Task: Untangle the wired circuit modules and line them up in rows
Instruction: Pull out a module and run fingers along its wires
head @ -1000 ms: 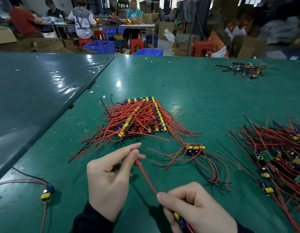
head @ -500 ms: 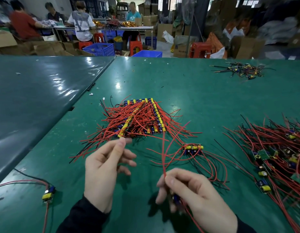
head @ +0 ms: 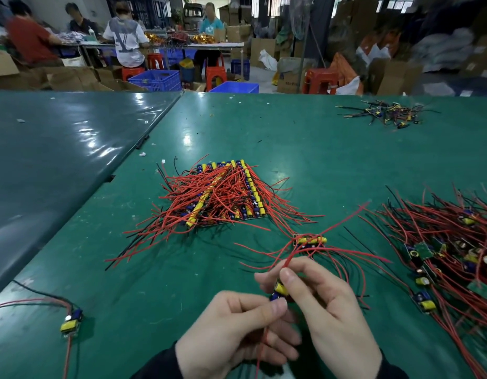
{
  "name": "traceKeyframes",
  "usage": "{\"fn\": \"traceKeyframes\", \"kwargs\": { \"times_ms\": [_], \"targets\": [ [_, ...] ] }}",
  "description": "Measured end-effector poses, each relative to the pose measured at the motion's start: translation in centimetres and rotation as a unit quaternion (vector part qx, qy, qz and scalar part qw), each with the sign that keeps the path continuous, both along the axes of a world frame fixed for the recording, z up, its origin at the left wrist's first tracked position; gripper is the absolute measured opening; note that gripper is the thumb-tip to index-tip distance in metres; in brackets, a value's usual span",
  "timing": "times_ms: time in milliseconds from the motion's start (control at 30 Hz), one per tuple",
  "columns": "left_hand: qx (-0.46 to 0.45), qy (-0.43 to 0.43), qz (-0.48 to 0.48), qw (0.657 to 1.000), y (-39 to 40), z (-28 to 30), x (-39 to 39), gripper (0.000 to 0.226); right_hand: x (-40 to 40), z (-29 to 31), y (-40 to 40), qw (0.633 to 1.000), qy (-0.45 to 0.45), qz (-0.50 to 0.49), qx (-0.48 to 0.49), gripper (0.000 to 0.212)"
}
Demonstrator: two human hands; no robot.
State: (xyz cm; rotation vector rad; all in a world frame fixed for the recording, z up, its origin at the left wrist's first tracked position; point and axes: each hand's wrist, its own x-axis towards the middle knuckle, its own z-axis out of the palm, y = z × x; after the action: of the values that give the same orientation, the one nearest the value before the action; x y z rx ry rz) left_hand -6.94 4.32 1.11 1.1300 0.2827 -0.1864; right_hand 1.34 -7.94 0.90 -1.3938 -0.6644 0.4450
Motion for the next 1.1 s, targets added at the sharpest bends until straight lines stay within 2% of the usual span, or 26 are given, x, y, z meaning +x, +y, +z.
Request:
{"fn": "traceKeyframes", "kwargs": {
  "times_ms": [67, 200, 267, 433, 667, 833, 933, 1000, 1100],
  "targets": [
    [-0.014, 0.0, -0.006, 1.0, 0.3, 0.1, 0.0, 0.018, 0.2, 0.2, -0.1, 0.999, 0.029, 0.015, 0.001, 0.018],
    [0.004, -0.004, -0.001, 1.0, 0.7, 0.2, -0.1, 0.014, 0.7, 0.6, -0.3, 0.999, -0.017, 0.032, -0.039, 0.016],
    [0.012, -0.004, -0.006, 1.0, 0.8, 0.3, -0.1, 0.015, 0.9, 0.8, -0.3, 0.999, 0.019, 0.039, -0.027, 0.018],
    [0.041, -0.003, -0.018, 0.999, 0.9, 0.6, 0.0, 0.015, 1.2, 1.2, -0.3, 0.999, 0.044, 0.014, 0.007, 0.016],
    [0.086, -0.016, 0.02, 0.996, 0.5, 0.3, -0.1, 0.015, 1.0, 1.3, -0.2, 0.994, 0.107, -0.016, 0.015, 0.025],
    [-0.025, 0.001, -0.067, 0.997, 1.1, 0.7, -0.2, 0.027, 1.4, 1.7, -0.4, 0.995, 0.103, 0.004, 0.003, 0.025],
    [-0.046, 0.013, -0.076, 0.996, 1.4, 0.7, -0.1, 0.024, 1.4, 2.0, -0.6, 0.996, 0.085, 0.009, -0.005, 0.023],
    [-0.03, 0.009, -0.074, 0.997, 1.4, 0.5, -0.1, 0.02, 1.4, 2.0, -0.6, 0.997, 0.079, 0.01, -0.009, 0.023],
    [0.043, -0.001, -0.042, 0.998, 1.2, 0.2, -0.1, 0.018, 1.2, 1.9, -0.6, 0.996, 0.092, 0.003, 0.004, 0.023]
  ]
}}
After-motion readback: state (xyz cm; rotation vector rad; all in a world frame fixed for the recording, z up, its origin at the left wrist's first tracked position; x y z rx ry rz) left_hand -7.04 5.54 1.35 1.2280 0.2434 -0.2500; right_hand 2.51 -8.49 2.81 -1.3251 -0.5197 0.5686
